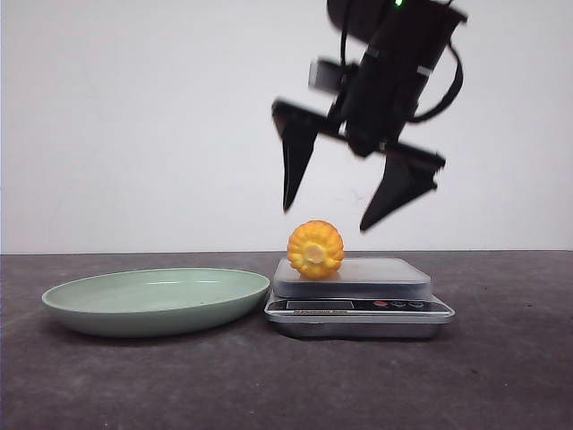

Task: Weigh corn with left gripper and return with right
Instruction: 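Lower the right gripper over the corn on the scale and close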

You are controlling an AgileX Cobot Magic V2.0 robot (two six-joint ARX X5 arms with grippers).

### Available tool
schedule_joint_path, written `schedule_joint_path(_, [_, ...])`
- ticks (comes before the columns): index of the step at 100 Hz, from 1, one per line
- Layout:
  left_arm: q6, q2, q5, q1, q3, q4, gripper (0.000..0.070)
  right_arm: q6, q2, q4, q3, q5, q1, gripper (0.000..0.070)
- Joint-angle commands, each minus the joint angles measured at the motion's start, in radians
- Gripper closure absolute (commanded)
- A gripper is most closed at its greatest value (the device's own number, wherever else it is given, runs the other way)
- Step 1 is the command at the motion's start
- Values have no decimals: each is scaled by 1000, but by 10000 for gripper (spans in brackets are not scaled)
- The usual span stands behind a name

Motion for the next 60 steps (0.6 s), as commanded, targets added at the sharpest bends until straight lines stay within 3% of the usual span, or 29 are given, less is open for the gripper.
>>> schedule_joint_path(1, [-2, 4, -6, -7, 21, -56, 700, 21, 27, 1, 20, 3, 14, 95])
schedule_joint_path(12, [-2, 4, -6, -7, 21, -56, 700, 53, 46, -8, 20, 8, 17, 131])
schedule_joint_path(26, [-2, 4, -5, -7, 21, -56, 700, 64, 59, -29, 20, 7, 13, 464])
schedule_joint_path(39, [-2, 4, -5, -7, 21, -56, 700, 63, 61, -62, 20, 4, 11, 699])
schedule_joint_path(60, [-2, 4, -5, -7, 21, -56, 700, 56, 60, -60, 20, 14, 11, 700])
